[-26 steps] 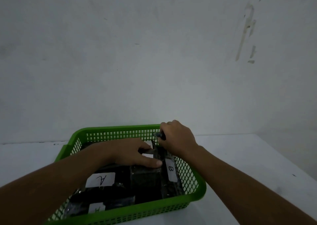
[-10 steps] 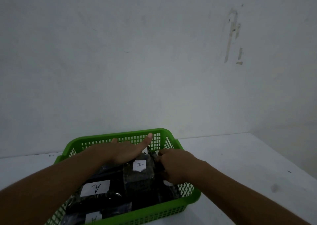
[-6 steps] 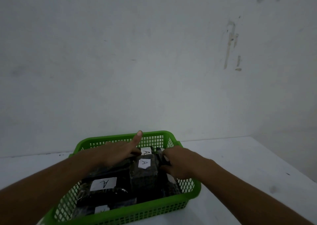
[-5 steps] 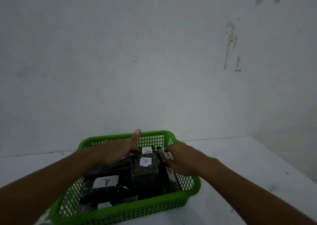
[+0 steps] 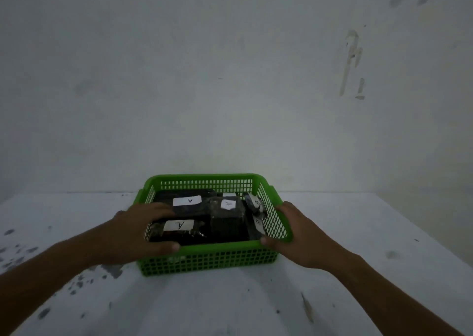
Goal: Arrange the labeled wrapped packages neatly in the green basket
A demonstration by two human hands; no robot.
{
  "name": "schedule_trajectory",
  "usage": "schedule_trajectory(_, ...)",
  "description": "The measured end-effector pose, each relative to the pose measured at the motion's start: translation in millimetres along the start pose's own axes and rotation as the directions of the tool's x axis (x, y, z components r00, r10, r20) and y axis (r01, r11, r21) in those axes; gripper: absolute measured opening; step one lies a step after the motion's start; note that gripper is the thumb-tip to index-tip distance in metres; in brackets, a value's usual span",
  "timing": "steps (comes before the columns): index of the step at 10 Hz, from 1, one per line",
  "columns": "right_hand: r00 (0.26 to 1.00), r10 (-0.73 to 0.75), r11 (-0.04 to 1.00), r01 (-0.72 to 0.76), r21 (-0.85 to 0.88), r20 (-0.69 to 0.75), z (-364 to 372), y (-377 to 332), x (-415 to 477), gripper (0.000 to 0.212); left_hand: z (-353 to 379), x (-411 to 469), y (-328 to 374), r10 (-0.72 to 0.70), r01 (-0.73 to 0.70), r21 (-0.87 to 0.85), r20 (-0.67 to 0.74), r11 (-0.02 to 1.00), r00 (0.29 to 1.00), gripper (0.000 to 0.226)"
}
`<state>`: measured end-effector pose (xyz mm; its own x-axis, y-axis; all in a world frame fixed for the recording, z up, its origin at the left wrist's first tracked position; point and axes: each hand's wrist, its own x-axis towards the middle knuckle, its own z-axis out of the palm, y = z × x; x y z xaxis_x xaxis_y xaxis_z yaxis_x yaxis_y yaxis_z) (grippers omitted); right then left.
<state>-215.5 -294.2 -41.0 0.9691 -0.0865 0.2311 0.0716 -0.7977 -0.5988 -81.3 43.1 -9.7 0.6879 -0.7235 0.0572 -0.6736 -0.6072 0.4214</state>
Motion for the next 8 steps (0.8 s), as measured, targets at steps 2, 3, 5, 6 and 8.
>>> schedule_trajectory(2,0.998,0.06,0.998,-0.06,0.014,0.012,8.3,-0.7,-6.1,0.107,19.4,-25.6,-13.4,-0.022,0.025,0.023,-0.11,0.999,0.994,0.082)
schedule_trajectory(3,0.997,0.083,0.995,-0.083,0.063,0.001,9.3,0.0,-2.9,0.104,18.2,-21.9,-13.9,-0.047,0.045,-0.016,-0.127,0.999,0.991,0.082)
schedule_trajectory(5,0.994,0.108,0.993,-0.109,0.055,0.024,6.8,-2.2,5.9,0.102,20.1,-12.4,-19.1,-0.049,0.047,-0.017,-0.157,0.999,0.986,0.081)
schedule_trajectory(6,0.989,0.124,0.992,-0.124,-0.003,0.075,0.6,-7.5,9.3,0.089,15.0,-13.0,-13.8,-0.037,0.035,-0.019,-0.116,0.999,0.993,0.087)
schedule_trajectory(8,0.974,0.219,0.947,-0.2,-0.251,0.051,-19.9,-42.8,21.7,0.086,-12.5,-13.3,6.8,0.078,-0.078,0.006,-0.216,0.997,0.973,0.053)
